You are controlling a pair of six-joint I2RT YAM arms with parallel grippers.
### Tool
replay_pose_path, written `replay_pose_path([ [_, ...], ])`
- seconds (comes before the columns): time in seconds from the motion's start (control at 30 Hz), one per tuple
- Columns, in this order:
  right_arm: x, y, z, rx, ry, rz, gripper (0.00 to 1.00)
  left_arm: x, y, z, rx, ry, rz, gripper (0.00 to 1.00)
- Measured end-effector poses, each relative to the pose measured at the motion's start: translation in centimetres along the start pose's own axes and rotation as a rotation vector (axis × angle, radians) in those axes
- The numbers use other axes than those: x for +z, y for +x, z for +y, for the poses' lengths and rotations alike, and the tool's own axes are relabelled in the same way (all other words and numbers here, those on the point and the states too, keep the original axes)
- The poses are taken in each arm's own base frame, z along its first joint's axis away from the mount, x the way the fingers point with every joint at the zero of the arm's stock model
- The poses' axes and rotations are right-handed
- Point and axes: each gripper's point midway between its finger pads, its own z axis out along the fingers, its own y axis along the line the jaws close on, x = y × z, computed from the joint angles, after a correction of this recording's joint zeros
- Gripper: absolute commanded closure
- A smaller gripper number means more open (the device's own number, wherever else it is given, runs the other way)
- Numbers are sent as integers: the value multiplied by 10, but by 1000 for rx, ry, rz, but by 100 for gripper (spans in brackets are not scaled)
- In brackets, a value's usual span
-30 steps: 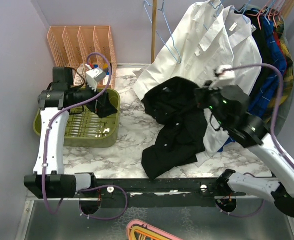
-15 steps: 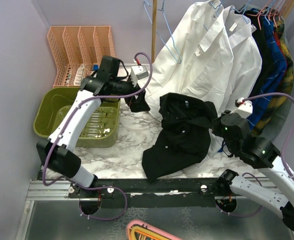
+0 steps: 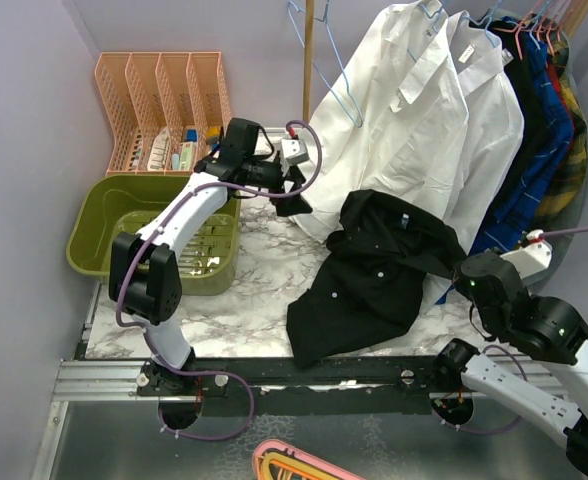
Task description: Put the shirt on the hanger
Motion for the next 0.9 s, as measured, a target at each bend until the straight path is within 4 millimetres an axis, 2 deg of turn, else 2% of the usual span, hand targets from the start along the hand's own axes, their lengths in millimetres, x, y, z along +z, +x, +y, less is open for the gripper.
replay_pose_path([
  [0.07, -1, 1, -4, 10, 11, 3, 99, 7, -5, 1, 41, 24, -30, 10],
  [0.17, -2, 1, -6, 23, 15, 5, 99, 27, -5, 5, 74, 53, -43, 14],
  [0.27, -4, 0, -7, 30, 4, 5, 99, 55, 1, 15, 63, 87, -52, 17],
  [0.37, -7, -1, -8, 28, -14, 7, 99, 82, 9, 25, 16, 140, -69, 16],
  [0.43, -9, -2, -7, 26, -24, 10, 99, 93, 14, 31, -8, 166, -81, 15],
  [0.57, -11, -3, -5, 12, -45, 15, 99, 104, 14, 32, -28, 212, -108, 17],
  [0.73, -12, -2, -3, -10, -57, 23, 99, 113, -8, 26, 8, 273, -156, 24],
  [0.9, -13, -2, -4, -24, -62, 23, 99, 123, -20, 7, 23, 354, -178, 34],
])
